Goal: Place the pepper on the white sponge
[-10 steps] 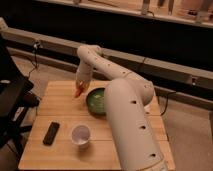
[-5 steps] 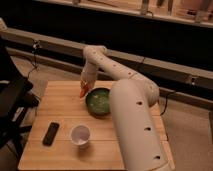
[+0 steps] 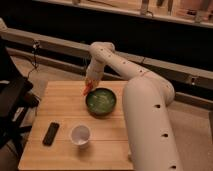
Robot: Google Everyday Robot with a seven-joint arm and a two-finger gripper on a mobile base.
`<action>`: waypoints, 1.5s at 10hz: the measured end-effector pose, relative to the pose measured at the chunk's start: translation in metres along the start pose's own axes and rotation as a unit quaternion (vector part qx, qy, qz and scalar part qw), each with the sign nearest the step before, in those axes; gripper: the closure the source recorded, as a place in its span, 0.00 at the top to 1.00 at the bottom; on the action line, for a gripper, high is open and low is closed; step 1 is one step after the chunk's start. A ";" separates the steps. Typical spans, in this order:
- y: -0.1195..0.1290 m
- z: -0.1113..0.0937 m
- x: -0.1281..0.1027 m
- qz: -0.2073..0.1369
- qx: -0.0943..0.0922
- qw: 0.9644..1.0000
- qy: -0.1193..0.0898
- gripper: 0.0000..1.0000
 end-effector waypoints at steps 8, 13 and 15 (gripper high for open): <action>0.057 -0.031 0.010 0.065 0.037 0.997 0.019 0.00; 0.090 -0.041 0.026 0.096 0.058 0.993 0.020 0.00; 0.102 -0.045 0.033 0.106 0.059 0.992 0.019 0.00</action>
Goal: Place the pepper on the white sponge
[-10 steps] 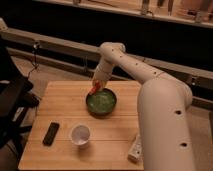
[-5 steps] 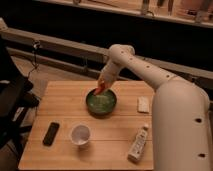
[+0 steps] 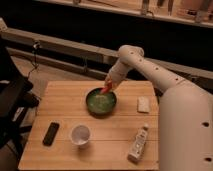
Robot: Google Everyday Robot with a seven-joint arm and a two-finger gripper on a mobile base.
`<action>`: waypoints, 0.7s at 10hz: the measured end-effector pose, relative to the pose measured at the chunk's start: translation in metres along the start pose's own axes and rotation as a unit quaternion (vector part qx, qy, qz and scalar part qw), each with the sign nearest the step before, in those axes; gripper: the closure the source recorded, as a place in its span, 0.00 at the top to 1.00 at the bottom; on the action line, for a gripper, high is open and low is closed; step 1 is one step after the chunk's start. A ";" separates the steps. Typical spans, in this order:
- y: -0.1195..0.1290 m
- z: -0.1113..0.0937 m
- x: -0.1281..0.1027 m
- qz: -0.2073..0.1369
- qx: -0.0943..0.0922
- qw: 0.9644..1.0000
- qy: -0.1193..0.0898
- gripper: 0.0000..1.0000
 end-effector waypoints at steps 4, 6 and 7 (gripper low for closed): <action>0.024 -0.015 0.015 0.025 0.012 1.000 0.002 0.00; 0.036 -0.020 0.020 0.033 0.014 0.999 -0.002 0.00; 0.047 -0.025 0.024 0.042 0.016 0.999 -0.002 0.00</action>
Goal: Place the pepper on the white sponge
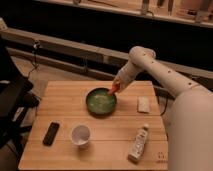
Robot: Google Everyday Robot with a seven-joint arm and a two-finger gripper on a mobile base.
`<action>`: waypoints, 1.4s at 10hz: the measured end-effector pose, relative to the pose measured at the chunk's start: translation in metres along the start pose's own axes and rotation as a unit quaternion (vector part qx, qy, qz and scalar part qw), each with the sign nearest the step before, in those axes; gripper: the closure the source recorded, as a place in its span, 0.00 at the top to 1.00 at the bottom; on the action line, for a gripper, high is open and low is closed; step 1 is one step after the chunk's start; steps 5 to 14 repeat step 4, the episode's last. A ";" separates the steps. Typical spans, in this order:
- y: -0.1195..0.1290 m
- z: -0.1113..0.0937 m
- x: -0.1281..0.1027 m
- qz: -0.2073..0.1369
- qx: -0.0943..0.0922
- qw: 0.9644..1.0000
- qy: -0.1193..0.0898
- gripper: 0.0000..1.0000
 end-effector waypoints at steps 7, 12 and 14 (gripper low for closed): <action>0.019 -0.011 0.011 0.028 0.014 1.000 -0.001 0.00; 0.019 -0.011 0.011 0.028 0.014 1.000 -0.001 0.00; 0.019 -0.011 0.011 0.028 0.014 1.000 -0.001 0.00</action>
